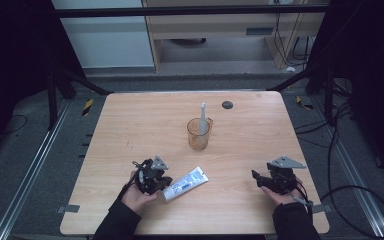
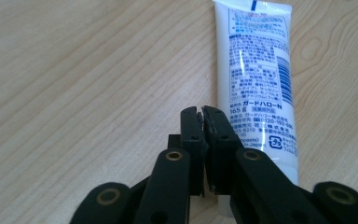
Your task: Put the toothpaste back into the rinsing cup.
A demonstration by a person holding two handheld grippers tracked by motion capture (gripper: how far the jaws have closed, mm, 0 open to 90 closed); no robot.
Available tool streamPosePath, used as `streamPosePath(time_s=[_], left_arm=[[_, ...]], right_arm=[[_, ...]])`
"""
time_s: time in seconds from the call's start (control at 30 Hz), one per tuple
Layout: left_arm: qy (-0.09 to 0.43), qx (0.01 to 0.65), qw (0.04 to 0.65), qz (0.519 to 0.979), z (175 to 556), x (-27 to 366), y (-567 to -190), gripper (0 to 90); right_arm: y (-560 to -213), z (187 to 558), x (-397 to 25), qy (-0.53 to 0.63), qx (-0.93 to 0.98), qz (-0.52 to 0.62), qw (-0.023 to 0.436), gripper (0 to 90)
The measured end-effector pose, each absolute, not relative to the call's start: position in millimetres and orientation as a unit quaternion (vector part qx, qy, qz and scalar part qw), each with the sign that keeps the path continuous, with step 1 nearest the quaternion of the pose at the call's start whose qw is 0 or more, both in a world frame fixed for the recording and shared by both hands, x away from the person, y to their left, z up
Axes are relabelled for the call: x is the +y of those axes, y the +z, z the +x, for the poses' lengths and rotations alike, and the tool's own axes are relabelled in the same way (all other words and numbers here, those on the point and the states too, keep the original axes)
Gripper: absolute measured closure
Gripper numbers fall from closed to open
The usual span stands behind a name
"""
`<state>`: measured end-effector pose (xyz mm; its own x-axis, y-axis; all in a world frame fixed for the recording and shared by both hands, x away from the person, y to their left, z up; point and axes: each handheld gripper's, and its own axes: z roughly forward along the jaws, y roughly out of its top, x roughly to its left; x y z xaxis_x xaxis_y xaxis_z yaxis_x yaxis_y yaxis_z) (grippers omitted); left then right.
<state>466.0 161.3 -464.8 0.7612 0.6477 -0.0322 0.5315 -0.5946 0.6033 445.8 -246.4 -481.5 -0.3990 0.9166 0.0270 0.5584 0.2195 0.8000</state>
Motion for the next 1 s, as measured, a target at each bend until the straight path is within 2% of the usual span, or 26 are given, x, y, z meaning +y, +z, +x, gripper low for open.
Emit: streamPosePath(time_s=[0.47,1.0], left_arm=[[0.097,0.339,0.331,0.875,475,165,-439,56.3],[0.080,0.305,0.303,0.899,479,139,-436,45.1]], right_arm=[[-480,447,-250,0.382,0.739,0.503,0.235,33.7],[-480,448,-253,0.380,0.738,0.505,0.235,33.4]])
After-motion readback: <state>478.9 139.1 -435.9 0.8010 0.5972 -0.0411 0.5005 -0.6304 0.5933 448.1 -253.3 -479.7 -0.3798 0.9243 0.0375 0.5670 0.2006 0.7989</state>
